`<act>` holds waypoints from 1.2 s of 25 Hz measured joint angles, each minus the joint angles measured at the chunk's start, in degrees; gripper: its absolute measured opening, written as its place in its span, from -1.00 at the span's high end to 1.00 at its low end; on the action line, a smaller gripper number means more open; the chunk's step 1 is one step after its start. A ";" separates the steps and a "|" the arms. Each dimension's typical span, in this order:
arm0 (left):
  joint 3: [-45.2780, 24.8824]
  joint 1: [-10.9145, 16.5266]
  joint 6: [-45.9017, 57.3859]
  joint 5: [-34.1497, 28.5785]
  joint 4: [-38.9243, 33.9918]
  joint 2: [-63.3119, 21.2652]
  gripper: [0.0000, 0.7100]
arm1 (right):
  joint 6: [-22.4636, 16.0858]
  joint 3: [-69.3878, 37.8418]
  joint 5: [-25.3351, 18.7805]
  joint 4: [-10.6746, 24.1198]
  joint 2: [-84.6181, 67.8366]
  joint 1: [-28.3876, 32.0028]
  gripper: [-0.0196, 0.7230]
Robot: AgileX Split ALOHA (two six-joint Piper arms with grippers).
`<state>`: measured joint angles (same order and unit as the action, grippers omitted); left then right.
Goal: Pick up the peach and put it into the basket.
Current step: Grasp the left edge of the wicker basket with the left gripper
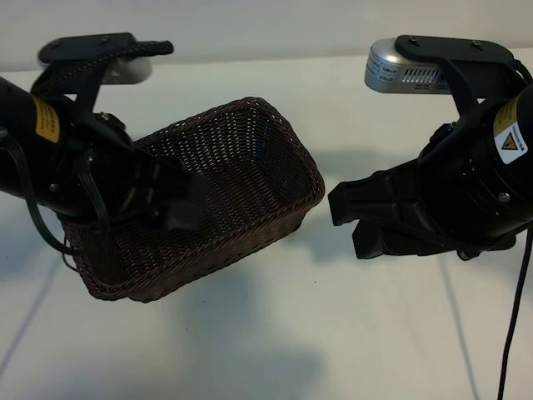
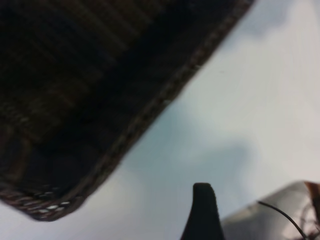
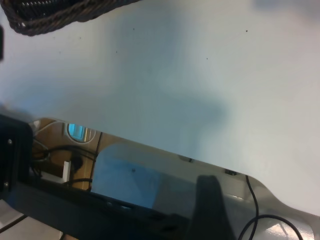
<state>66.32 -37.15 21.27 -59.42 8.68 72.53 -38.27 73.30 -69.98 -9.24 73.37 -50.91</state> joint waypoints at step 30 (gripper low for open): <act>-15.40 18.67 14.12 9.17 -11.92 -0.20 -0.50 | 0.05 0.00 0.00 0.00 0.00 0.00 -0.42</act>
<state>50.92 -18.47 35.39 -50.26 -3.24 72.34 -38.22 73.30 -69.98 -9.24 73.37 -50.91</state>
